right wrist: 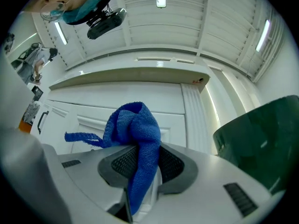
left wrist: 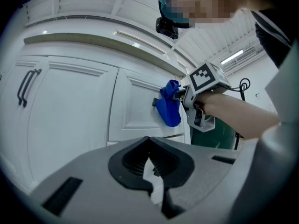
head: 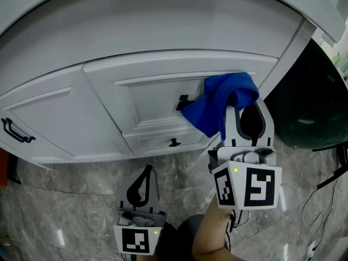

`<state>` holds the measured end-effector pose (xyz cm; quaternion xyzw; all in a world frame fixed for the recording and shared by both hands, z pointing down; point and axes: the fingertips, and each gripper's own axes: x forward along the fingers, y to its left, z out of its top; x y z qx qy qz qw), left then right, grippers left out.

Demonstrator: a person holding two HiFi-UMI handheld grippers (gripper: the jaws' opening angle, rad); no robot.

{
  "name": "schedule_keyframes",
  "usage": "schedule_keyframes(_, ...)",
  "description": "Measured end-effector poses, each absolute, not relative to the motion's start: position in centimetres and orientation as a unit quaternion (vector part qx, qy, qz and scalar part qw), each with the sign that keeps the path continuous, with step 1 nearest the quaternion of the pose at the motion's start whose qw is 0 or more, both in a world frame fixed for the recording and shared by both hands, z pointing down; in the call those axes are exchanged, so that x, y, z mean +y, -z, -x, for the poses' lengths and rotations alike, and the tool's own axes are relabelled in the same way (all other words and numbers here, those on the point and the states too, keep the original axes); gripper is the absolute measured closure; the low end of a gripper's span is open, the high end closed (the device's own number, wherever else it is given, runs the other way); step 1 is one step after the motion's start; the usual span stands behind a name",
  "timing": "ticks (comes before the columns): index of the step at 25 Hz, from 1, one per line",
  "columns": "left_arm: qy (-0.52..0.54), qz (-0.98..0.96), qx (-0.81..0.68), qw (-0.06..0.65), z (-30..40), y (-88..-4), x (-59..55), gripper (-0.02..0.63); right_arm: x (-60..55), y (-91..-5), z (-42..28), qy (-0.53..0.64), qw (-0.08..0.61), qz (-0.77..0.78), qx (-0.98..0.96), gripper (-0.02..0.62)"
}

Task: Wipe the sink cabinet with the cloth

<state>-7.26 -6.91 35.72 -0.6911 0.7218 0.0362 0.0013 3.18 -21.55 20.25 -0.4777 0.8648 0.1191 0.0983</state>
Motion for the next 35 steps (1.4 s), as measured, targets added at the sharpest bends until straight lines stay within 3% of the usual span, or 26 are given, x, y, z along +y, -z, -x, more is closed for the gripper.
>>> schedule_keyframes(35, -0.042, 0.692, 0.721, 0.0, 7.2, -35.8, -7.4, 0.606, -23.6, -20.4, -8.5, -0.152, 0.107, 0.579, 0.794, 0.48)
